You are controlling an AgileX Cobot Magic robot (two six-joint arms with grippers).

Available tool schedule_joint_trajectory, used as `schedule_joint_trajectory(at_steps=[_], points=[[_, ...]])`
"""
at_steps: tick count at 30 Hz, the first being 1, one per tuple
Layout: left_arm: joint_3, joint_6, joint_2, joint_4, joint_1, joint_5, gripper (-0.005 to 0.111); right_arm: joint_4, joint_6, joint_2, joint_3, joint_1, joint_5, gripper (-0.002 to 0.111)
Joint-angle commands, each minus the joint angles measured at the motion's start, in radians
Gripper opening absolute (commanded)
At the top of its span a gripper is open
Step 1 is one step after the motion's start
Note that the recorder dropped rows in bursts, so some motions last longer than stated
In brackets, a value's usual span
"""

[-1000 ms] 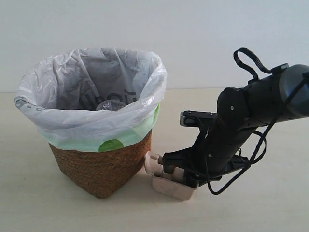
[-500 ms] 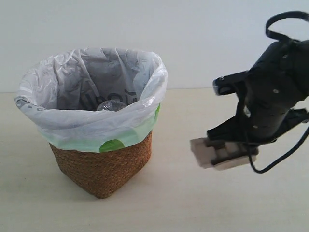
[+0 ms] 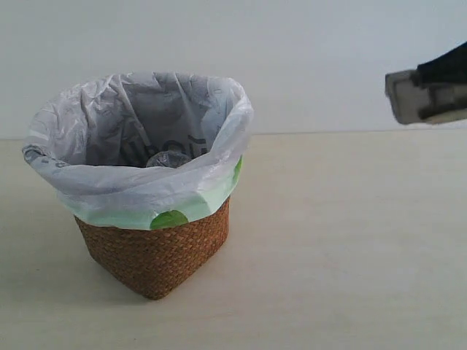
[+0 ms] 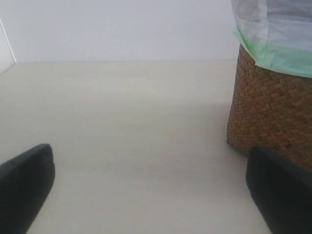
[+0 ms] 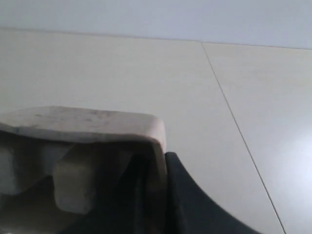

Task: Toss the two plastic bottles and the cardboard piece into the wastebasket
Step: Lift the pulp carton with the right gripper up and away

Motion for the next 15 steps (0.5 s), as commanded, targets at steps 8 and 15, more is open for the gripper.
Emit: schedule_joint_trajectory(at_steps=[8,15], points=[[-0.004,-0.009,-0.003,-0.002,-0.007,-0.008,0.108,0.497,-0.236,-0.038,-0.116,-0.038,-0.355,0.000],[-0.004,-0.009,-0.003,-0.002,-0.007,-0.008,0.108,1.501,-1.044,-0.031,-0.301,0.024,-0.413,0.000]])
